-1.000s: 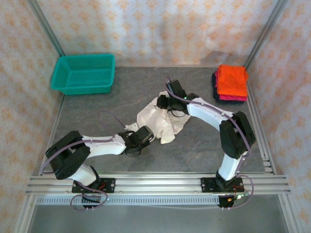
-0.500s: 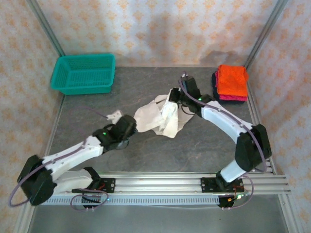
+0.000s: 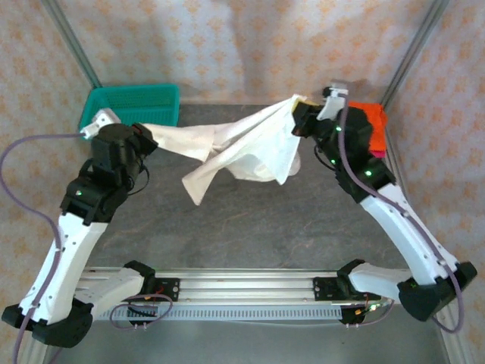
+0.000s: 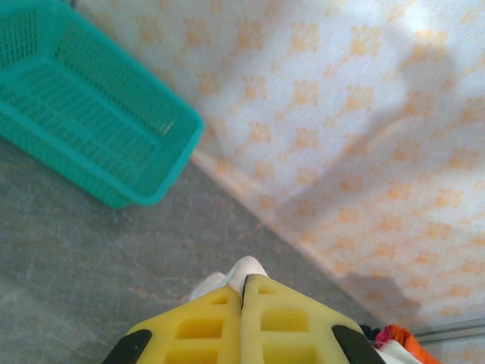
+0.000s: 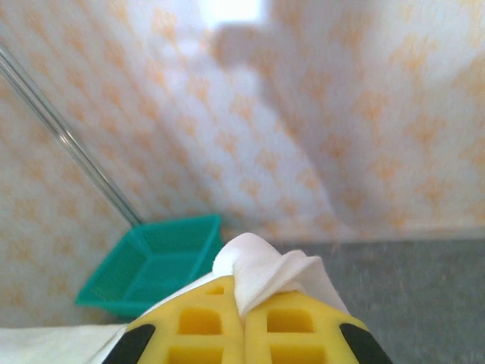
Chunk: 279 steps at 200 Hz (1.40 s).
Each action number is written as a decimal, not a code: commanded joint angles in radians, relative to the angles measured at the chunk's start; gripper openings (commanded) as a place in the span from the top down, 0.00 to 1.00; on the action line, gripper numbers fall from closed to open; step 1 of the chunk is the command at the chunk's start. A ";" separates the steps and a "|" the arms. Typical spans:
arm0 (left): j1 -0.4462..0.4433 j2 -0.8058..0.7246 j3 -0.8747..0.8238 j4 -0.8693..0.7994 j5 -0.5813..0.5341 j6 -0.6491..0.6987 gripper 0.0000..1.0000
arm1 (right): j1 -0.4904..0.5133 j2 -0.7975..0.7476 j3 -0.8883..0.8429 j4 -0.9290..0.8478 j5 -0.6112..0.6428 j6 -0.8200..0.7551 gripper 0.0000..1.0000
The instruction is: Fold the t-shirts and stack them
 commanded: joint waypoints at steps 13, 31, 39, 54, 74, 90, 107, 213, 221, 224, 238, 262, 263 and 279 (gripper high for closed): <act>0.011 0.013 0.068 -0.106 -0.119 0.063 1.00 | -0.003 -0.061 0.021 -0.038 0.109 -0.064 1.00; 0.035 0.038 0.066 -0.107 -0.131 0.052 1.00 | -0.010 -0.041 0.032 -0.100 0.152 -0.079 1.00; 0.048 0.052 0.062 -0.105 -0.116 0.044 1.00 | -0.015 -0.028 0.034 -0.121 0.156 -0.079 1.00; 0.065 0.077 0.053 -0.090 -0.080 0.036 1.00 | -0.032 0.000 0.029 -0.138 0.137 -0.072 1.00; 0.079 0.111 0.060 -0.064 -0.049 0.036 1.00 | -0.068 0.057 0.040 -0.154 0.074 -0.052 1.00; 0.100 0.152 0.091 -0.051 -0.024 0.043 1.00 | -0.096 0.128 0.084 -0.157 0.024 -0.050 1.00; 0.132 0.212 0.160 -0.049 0.018 0.051 1.00 | -0.132 0.222 0.177 -0.175 -0.046 -0.046 1.00; 0.156 0.203 0.365 -0.164 0.007 0.158 1.00 | -0.157 0.304 0.482 -0.410 -0.214 0.012 1.00; 0.155 0.187 0.350 -0.171 0.017 0.156 1.00 | -0.159 0.276 0.460 -0.406 -0.194 0.006 1.00; 0.155 0.183 0.345 -0.172 0.020 0.157 1.00 | -0.159 0.267 0.456 -0.406 -0.186 0.001 1.00; 0.155 0.171 0.326 -0.178 0.044 0.157 1.00 | -0.162 0.260 0.453 -0.417 -0.155 -0.024 1.00; 0.155 0.180 0.275 -0.162 0.089 0.146 1.00 | -0.180 0.344 0.472 -0.428 -0.151 -0.038 1.00; 0.155 0.180 0.273 -0.162 0.091 0.145 1.00 | -0.181 0.350 0.472 -0.428 -0.151 -0.038 1.00; 0.155 0.197 0.229 -0.157 0.124 0.130 1.00 | -0.201 0.459 0.505 -0.455 -0.180 -0.027 1.00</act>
